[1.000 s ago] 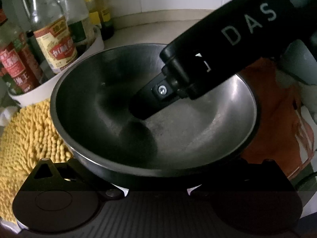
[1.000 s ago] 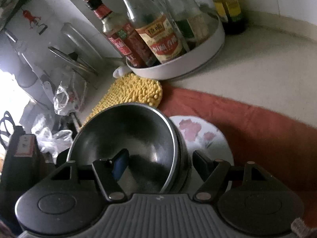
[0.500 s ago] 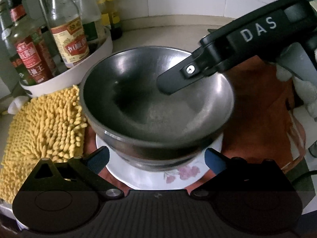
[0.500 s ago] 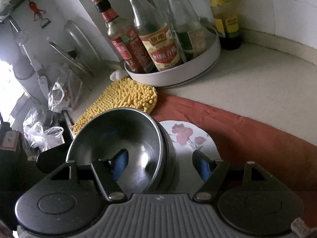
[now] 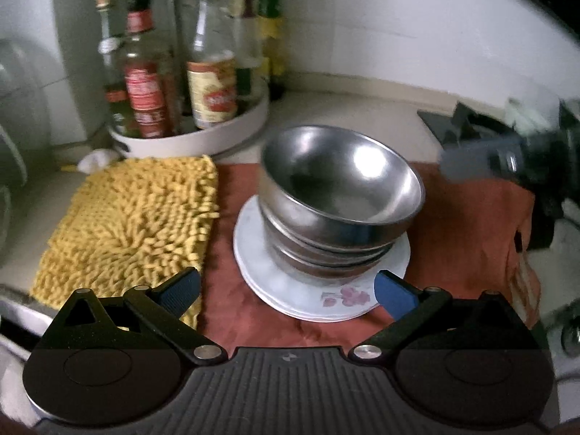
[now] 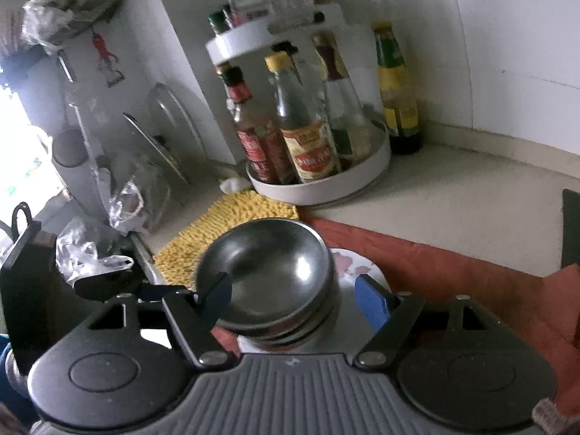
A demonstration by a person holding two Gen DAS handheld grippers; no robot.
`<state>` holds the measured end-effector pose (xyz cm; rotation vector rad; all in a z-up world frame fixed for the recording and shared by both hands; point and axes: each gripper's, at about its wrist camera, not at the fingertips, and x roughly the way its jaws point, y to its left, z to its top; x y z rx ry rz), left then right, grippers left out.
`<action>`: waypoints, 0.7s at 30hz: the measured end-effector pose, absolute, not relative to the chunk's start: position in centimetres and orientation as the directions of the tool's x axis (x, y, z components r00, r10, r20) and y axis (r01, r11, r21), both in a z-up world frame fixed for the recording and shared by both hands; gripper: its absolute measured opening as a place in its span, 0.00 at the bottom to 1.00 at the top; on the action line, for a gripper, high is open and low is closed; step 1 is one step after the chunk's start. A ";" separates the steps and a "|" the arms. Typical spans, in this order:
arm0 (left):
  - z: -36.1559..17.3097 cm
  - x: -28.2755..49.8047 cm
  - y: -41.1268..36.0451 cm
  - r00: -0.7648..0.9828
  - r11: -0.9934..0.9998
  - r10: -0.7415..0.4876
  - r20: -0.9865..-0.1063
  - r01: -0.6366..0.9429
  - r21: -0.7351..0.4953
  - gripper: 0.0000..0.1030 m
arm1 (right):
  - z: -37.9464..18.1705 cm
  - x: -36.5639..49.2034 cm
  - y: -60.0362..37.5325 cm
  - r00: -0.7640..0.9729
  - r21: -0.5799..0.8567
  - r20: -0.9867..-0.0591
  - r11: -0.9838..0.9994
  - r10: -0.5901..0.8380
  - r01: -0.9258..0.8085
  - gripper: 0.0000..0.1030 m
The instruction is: Organize plates and bowls
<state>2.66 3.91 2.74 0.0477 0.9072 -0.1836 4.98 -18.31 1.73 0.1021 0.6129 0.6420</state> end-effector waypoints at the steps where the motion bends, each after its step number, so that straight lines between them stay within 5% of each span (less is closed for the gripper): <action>1: 3.0 2.4 4.1 0.611 0.986 -0.130 -0.781 0.161 -0.038 1.00 | 1.8 4.3 -18.2 0.639 0.263 -0.506 0.809 0.579 -0.525 0.70; 21: 2.7 0.4 3.3 0.651 0.993 -0.064 -0.756 -0.035 -0.115 1.00 | -2.2 -0.6 -17.7 0.758 0.184 -0.529 0.923 0.382 -0.337 0.73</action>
